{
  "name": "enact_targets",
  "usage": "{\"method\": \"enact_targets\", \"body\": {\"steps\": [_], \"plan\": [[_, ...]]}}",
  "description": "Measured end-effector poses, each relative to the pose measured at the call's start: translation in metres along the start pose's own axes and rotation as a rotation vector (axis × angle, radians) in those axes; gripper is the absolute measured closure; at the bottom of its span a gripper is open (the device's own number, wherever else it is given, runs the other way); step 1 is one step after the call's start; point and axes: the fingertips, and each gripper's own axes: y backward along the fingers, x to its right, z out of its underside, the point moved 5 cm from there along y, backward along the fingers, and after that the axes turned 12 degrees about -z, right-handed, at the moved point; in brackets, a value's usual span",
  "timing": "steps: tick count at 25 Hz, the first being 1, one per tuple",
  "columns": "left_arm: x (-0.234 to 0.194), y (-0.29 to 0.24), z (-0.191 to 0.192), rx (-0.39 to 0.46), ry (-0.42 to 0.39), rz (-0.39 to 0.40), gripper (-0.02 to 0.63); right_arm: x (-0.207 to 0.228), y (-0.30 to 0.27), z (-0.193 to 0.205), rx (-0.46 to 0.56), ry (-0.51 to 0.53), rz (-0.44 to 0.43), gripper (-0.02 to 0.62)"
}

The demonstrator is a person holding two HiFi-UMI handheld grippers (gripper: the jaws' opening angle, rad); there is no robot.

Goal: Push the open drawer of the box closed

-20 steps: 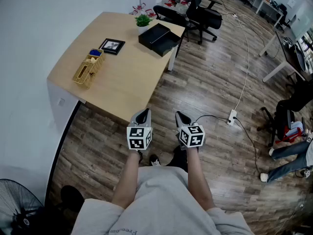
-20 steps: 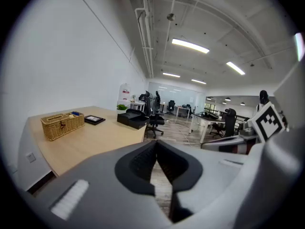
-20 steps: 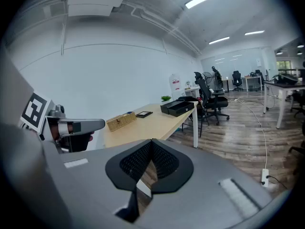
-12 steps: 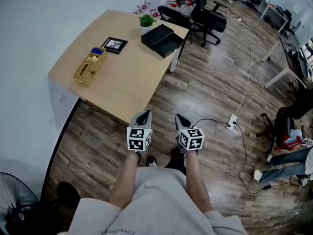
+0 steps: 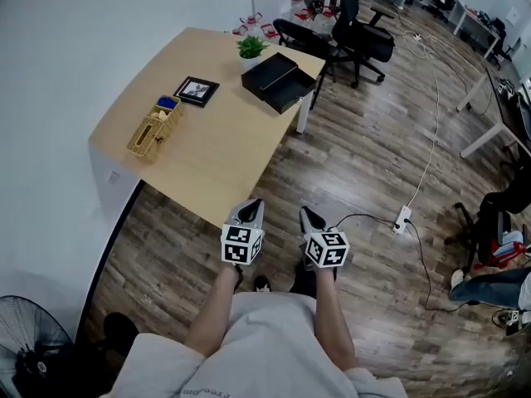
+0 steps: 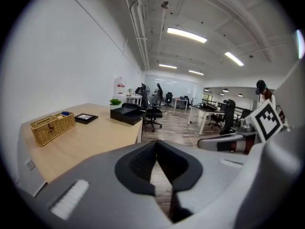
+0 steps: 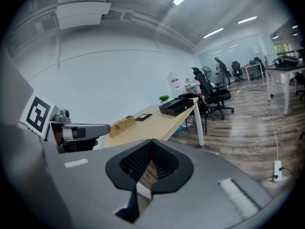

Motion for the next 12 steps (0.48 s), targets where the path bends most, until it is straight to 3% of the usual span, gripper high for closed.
{"method": "enact_targets", "body": {"steps": [4, 8, 12], "plan": [[0.001, -0.028, -0.017, 0.0, 0.011, -0.024, 0.552, 0.022, -0.014, -0.017, -0.013, -0.001, -0.033, 0.594], [0.01, -0.064, -0.036, -0.001, 0.002, -0.036, 0.552, 0.054, -0.026, -0.034, -0.099, 0.1, -0.009, 0.594], [0.022, -0.097, -0.055, -0.001, -0.004, -0.045, 0.552, 0.093, -0.035, -0.053, -0.111, 0.093, -0.011, 0.594]]}}
